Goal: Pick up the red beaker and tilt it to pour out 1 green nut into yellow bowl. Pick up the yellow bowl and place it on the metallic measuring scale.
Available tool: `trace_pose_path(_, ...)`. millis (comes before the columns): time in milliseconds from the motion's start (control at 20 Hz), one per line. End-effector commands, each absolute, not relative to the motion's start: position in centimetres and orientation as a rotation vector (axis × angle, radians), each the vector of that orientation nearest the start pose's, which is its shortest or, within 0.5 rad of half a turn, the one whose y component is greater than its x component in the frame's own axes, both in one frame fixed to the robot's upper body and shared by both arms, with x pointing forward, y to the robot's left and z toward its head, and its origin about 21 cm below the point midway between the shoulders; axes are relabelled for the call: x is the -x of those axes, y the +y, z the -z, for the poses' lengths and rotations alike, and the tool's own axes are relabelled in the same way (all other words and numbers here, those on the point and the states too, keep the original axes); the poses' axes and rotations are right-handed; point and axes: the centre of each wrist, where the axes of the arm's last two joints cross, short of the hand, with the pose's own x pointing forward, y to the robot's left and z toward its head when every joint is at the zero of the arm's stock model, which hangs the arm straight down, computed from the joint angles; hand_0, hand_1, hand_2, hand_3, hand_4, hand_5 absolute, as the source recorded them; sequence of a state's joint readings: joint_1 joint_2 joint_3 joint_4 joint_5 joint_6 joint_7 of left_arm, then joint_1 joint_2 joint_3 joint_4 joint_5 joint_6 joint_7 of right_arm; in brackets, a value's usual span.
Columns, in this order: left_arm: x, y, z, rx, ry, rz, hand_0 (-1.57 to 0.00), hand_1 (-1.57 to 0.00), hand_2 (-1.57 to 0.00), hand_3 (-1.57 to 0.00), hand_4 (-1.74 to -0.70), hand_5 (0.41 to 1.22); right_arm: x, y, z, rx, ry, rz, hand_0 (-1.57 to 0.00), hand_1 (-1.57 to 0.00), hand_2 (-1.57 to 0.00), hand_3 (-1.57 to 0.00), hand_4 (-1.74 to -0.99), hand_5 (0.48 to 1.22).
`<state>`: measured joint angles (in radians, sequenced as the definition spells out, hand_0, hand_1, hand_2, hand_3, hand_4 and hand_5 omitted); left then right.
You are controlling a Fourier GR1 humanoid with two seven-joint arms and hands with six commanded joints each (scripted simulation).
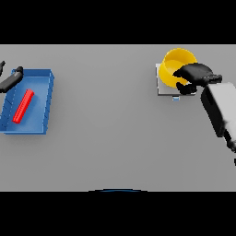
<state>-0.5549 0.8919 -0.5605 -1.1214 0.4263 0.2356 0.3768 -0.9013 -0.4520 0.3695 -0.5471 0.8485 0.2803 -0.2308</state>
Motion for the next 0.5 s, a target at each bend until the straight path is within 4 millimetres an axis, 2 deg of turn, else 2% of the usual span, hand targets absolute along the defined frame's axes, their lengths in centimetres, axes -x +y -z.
trace_pose_path(0, -34.88, 35.00, -9.99, -0.581, -1.090, 0.399, 0.00, 0.00, 0.00, 0.00, -0.73, 0.712, -43.70, -27.30, -7.48, 0.655, -1.050, -1.631, -0.29, -0.48, -0.60, -0.57, -1.517, 0.902)
trace_pose_path(150, -35.14, 35.13, -10.86, -0.594, -1.091, 0.396, 0.00, 0.00, 0.00, 0.00, -0.72, 0.703, -43.61, -27.13, -7.28, 0.645, -1.059, -1.670, -0.15, -0.24, -0.37, -0.45, -1.469, 0.842)
trace_pose_path(200, -35.22, 34.95, -10.42, -0.589, -1.084, 0.401, 0.00, 0.00, 0.00, 0.00, -0.72, 0.700, -43.61, -27.17, -7.38, 0.648, -1.051, -1.666, -0.12, -0.19, -0.31, -0.41, -1.456, 0.827)
trace_pose_path(450, -34.69, 35.28, -10.27, -0.598, -1.095, 0.398, 0.00, 0.00, 0.00, 0.00, -0.72, 0.693, -43.49, -27.42, -7.22, 0.638, -1.001, -1.647, -0.04, -0.06, -0.10, -0.27, -1.410, 0.759)
